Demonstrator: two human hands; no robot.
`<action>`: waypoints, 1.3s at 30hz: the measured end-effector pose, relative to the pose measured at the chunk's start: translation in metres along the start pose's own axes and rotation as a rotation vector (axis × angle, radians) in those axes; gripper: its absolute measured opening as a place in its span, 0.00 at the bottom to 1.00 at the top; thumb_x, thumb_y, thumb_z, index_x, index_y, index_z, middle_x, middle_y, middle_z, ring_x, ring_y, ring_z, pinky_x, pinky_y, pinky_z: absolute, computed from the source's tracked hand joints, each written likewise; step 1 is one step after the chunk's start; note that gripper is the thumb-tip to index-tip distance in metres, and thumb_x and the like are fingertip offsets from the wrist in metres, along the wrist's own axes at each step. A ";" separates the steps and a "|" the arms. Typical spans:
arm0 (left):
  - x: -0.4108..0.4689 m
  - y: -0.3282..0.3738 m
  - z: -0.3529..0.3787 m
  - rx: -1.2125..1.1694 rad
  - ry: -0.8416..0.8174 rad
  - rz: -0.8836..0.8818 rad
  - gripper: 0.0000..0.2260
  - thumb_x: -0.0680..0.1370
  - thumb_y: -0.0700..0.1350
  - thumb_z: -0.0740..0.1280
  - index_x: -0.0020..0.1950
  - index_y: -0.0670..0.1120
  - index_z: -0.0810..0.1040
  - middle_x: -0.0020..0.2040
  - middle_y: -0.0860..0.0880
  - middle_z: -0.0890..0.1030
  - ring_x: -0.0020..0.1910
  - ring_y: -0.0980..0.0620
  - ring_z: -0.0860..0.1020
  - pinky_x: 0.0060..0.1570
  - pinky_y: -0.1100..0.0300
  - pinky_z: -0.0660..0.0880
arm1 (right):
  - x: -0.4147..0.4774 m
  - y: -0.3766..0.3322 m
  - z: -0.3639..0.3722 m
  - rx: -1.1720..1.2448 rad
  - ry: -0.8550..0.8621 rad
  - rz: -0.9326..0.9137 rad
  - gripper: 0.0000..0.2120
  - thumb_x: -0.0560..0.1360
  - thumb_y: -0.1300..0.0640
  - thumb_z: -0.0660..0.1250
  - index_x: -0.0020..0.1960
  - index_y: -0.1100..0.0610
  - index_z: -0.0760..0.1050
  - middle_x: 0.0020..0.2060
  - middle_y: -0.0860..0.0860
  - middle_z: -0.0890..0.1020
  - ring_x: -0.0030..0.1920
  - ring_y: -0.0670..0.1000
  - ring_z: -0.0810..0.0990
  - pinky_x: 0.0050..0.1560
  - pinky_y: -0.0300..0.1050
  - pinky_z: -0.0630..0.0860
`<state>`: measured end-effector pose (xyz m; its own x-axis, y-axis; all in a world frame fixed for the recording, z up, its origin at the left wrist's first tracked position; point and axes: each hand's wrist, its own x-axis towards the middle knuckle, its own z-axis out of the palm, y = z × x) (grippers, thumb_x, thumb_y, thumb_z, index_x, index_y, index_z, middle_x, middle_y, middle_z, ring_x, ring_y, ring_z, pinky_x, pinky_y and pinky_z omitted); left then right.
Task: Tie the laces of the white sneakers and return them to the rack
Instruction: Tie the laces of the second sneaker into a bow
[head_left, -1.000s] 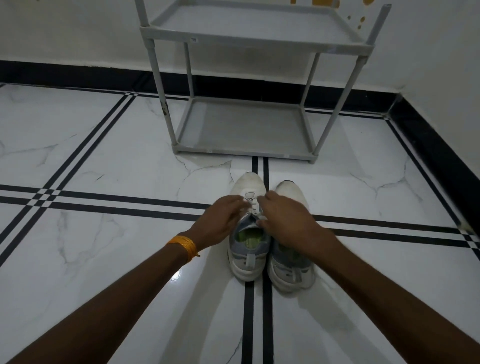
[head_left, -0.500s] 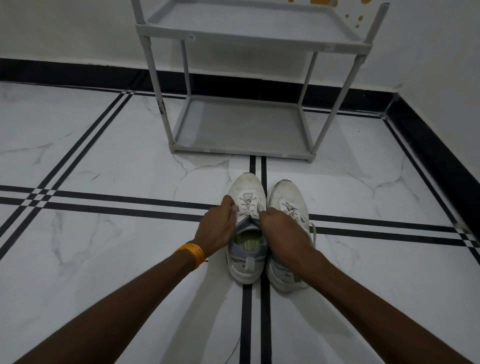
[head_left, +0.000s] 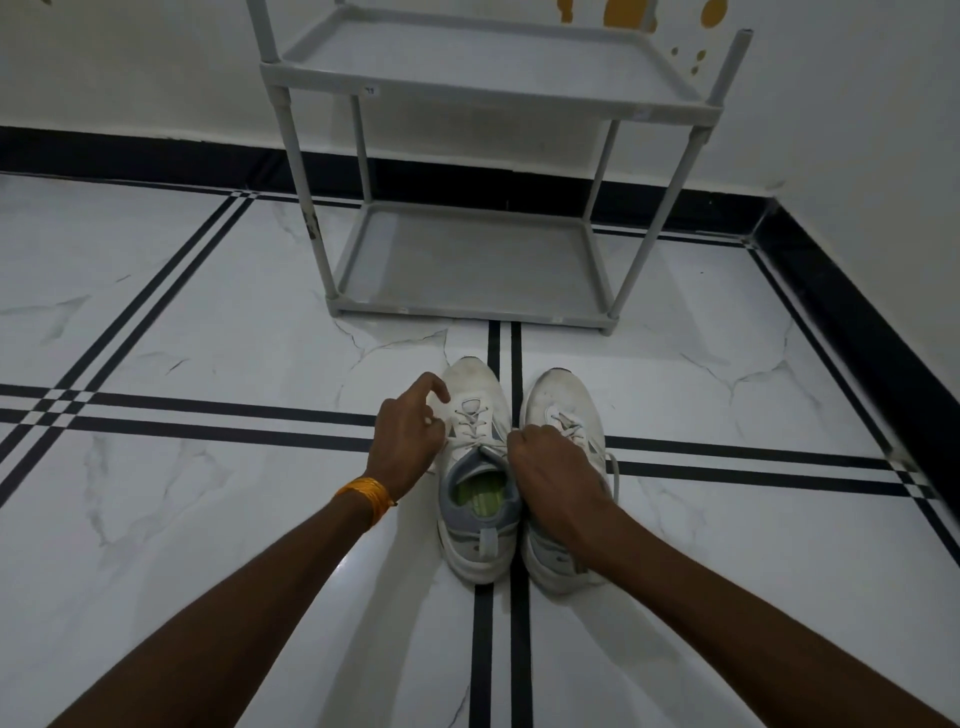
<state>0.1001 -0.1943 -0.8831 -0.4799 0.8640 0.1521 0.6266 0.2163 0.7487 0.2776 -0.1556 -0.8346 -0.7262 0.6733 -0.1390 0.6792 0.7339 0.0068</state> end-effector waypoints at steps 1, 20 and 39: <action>0.001 -0.001 -0.001 0.007 -0.001 -0.001 0.11 0.75 0.36 0.68 0.53 0.47 0.73 0.41 0.43 0.83 0.35 0.47 0.80 0.35 0.59 0.82 | 0.000 -0.001 0.002 0.005 0.006 0.001 0.15 0.77 0.62 0.65 0.63 0.62 0.70 0.60 0.61 0.77 0.59 0.59 0.76 0.57 0.51 0.75; -0.008 0.027 -0.035 0.377 0.085 0.220 0.16 0.78 0.46 0.65 0.66 0.46 0.75 0.64 0.43 0.76 0.65 0.43 0.71 0.64 0.47 0.68 | -0.040 0.086 0.003 0.592 -0.020 0.391 0.20 0.72 0.50 0.73 0.61 0.57 0.77 0.56 0.56 0.81 0.55 0.56 0.80 0.55 0.54 0.78; -0.006 0.085 0.041 0.214 -0.472 0.147 0.08 0.79 0.42 0.63 0.54 0.38 0.72 0.51 0.38 0.80 0.49 0.40 0.78 0.45 0.54 0.71 | -0.015 0.072 0.012 0.615 0.184 0.522 0.07 0.78 0.59 0.63 0.45 0.62 0.75 0.40 0.57 0.81 0.40 0.56 0.80 0.38 0.47 0.75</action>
<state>0.1816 -0.1623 -0.8470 -0.0810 0.9919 -0.0979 0.8008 0.1232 0.5861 0.3387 -0.1140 -0.8436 -0.2703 0.9572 -0.1030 0.8324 0.1786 -0.5246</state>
